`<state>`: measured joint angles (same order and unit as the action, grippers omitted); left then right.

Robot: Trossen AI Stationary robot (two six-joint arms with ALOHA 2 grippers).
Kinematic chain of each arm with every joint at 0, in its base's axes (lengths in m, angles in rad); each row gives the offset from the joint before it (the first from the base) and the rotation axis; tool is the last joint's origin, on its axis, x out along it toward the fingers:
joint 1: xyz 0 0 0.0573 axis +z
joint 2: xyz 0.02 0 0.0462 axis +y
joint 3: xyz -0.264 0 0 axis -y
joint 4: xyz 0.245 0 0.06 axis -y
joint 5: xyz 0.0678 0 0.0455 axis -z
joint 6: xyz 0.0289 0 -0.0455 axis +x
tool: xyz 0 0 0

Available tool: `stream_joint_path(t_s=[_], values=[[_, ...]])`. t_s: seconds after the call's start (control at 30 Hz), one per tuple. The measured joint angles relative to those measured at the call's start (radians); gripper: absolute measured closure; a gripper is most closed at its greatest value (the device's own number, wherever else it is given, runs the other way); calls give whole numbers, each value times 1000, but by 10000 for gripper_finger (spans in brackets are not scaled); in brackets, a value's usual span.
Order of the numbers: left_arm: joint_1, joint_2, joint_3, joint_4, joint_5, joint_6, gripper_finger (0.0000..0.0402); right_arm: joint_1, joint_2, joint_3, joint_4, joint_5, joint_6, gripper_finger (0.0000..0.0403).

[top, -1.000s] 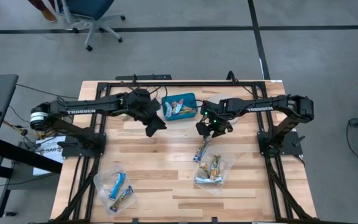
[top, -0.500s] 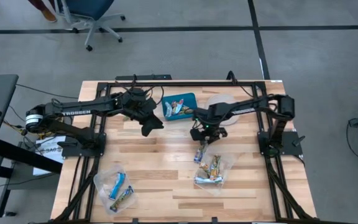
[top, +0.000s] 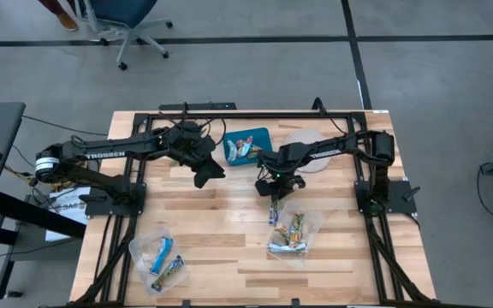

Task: Pick and place Granola Bars by type
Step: Put the blue granola bar into the left transparent bin

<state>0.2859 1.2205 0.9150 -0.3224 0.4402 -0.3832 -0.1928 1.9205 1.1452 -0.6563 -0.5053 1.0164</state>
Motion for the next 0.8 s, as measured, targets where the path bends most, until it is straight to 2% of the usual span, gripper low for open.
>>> stream_joint_path(t_s=[0.27, 0.43, 0.53, 0.67, 0.8], values=[[0, 0, 0, -1, 0, -13, 278, -31, -3, 64, 25, -22, -83, 393], [0, 0, 0, -1, -9, -38, 278, -56, -4, 130, 40, -75, -126, 395], [0, 0, 0, -5, -61, -90, 278, -65, -17, 182, 37, -92, -158, 400], [14, 0, 0, -52, -153, -198, 278, -75, -66, 233, 54, -60, -168, 400], [41, 1, 0, -26, -155, -221, 270, -93, -117, 272, 110, -21, -177, 401]])
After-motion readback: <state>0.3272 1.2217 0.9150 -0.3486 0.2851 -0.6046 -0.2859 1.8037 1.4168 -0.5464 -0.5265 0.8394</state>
